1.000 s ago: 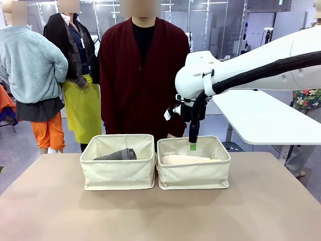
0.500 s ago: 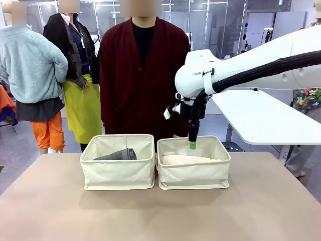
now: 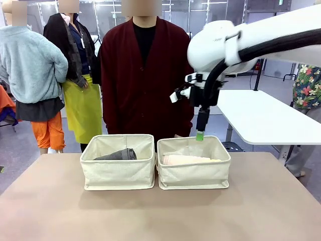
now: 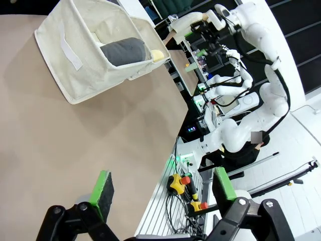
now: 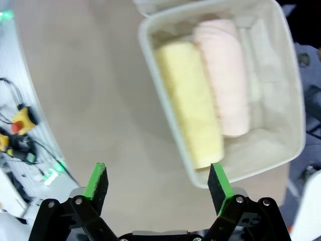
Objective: Divide the towels into two baskets.
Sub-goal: Pick up one hotel-folded towel from the bottom of the table and place it in the Fabric basket indicated by the person.
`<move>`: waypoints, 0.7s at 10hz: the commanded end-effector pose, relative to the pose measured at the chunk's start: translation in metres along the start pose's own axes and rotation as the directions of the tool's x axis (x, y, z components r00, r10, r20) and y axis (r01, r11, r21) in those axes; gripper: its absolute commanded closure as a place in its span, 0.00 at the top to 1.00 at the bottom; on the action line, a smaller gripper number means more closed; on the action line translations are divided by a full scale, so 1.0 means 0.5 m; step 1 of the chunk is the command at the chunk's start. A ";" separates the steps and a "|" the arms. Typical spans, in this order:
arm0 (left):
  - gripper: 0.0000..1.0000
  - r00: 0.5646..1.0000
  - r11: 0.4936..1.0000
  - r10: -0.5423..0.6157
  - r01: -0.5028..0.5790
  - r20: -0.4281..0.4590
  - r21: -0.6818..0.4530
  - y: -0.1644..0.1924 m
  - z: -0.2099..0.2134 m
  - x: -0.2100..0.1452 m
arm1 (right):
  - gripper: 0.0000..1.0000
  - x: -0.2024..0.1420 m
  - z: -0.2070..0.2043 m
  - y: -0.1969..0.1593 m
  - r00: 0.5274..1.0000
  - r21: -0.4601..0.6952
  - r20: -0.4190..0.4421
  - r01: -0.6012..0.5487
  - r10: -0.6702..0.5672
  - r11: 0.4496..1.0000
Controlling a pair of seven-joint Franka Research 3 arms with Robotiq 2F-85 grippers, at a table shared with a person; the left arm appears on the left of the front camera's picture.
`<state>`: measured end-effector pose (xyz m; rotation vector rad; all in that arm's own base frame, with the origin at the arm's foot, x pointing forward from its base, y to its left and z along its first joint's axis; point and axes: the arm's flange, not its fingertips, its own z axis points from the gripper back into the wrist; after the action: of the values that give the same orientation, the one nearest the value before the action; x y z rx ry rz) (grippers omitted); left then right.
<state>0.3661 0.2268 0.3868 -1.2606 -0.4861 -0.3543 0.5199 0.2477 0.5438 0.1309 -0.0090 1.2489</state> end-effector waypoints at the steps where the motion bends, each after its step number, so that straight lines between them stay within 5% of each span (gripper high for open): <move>1: 1.00 1.000 1.000 0.000 -0.001 -0.005 -0.001 -0.005 0.004 -0.005 | 1.00 -0.134 -0.010 0.049 0.988 0.088 0.133 0.066 -0.078 0.994; 4: 1.00 1.000 1.000 0.000 -0.001 -0.005 -0.001 -0.005 0.004 -0.005 | 1.00 -0.322 -0.029 0.062 0.904 0.179 0.323 0.233 -0.281 0.956; 7: 1.00 1.000 1.000 0.000 -0.001 -0.005 -0.001 -0.005 0.004 -0.005 | 1.00 -0.548 -0.045 0.053 0.707 0.375 0.534 0.295 -0.465 0.879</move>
<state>0.3662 0.2266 0.3867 -1.2608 -0.4853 -0.3547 0.4174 0.0184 0.5083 0.6554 -0.2816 0.7628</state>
